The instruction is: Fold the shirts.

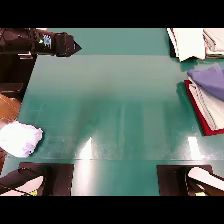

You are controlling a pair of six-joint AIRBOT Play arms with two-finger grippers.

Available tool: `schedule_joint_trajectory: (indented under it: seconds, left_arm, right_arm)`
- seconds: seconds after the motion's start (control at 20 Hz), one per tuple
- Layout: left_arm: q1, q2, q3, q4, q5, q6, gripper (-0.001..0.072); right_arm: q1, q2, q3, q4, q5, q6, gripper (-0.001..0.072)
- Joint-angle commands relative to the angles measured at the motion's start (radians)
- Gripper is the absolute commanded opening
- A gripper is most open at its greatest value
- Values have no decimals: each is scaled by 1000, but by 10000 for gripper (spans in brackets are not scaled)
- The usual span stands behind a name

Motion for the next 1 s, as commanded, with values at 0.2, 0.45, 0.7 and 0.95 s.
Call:
schedule_joint_trajectory:
  seconds: [0.2,0.45,0.7,0.95]
  left_arm:
    - [0,0,0,0,-10,0,26]
    - [0,0,0,0,-10,0,26]
    - [0,0,0,0,43,0,26]
    - [0,0,0,0,101,0,26]
  right_arm:
    - [-117,76,-168,27,23,36,598]
    - [93,164,-168,267,-27,34,595]
    - [489,222,-168,258,-112,34,592]
    - [761,229,-167,259,-180,33,261]
